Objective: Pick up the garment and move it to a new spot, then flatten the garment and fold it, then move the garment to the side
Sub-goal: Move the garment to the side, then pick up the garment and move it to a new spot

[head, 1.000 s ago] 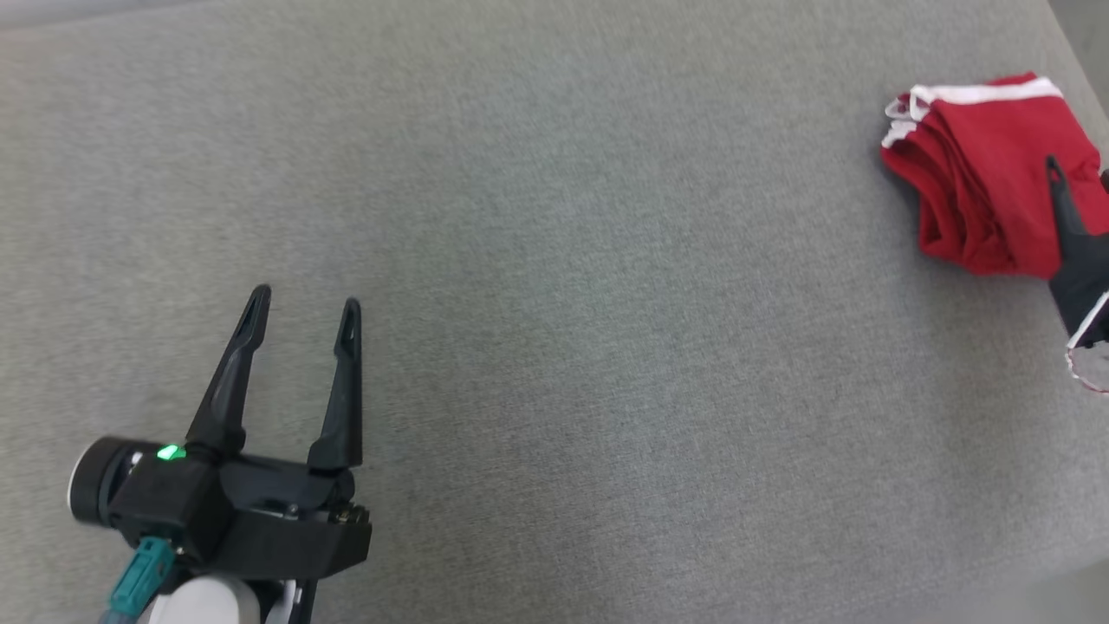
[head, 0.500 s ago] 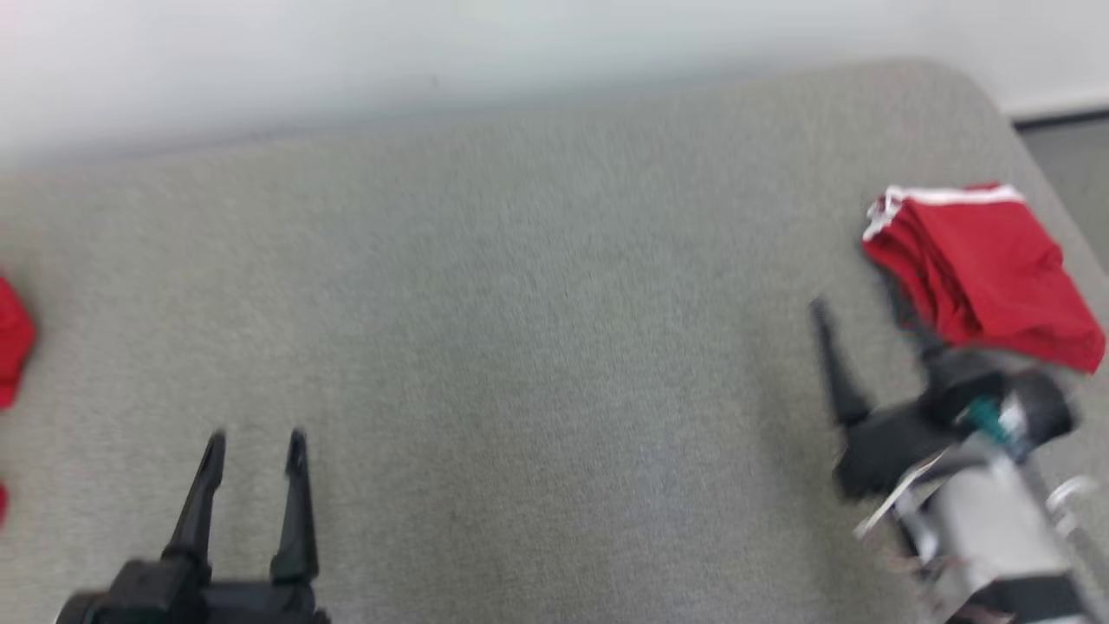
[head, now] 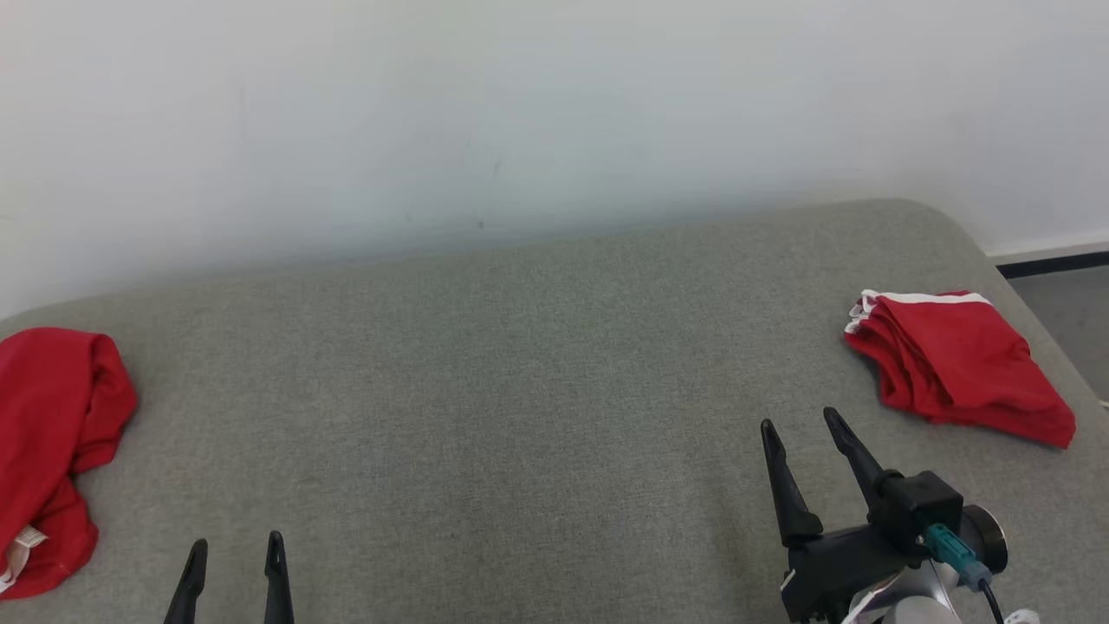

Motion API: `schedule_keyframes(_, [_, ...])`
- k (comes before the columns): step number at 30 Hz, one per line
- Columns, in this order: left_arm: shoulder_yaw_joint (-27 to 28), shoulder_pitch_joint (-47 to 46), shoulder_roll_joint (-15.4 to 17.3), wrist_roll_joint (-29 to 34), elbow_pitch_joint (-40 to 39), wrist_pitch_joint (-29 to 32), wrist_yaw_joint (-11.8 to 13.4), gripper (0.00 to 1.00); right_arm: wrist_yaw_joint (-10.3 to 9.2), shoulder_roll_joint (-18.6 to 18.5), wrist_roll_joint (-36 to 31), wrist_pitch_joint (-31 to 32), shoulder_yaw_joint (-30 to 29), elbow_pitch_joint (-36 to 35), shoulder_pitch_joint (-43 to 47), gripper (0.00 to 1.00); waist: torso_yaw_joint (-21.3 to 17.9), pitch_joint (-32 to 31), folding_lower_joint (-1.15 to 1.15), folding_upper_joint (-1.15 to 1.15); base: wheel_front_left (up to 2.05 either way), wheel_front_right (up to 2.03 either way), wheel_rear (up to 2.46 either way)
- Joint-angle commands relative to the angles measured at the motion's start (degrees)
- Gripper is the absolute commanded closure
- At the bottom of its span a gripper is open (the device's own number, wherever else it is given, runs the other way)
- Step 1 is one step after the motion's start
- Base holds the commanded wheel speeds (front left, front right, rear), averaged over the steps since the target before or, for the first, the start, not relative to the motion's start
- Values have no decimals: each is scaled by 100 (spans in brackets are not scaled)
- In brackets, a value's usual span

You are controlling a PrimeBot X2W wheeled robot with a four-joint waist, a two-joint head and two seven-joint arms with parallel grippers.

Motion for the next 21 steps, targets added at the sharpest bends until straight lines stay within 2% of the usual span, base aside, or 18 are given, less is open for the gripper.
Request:
schedule_keyframes(1, [15, 80, -4, 47, 37, -2, 36, 0, -18, 47, -4, -33, -55, 40, 126, 0, 106, -171, 2, 1, 0, 0, 0])
schedule_keyframes(21, [-29, 140, -13, -163, 216, -1, 181, 0, -17, 214, -27, -18, -291, 73, 518, 0, 145, -283, 2, 1, 0, 0, 0])
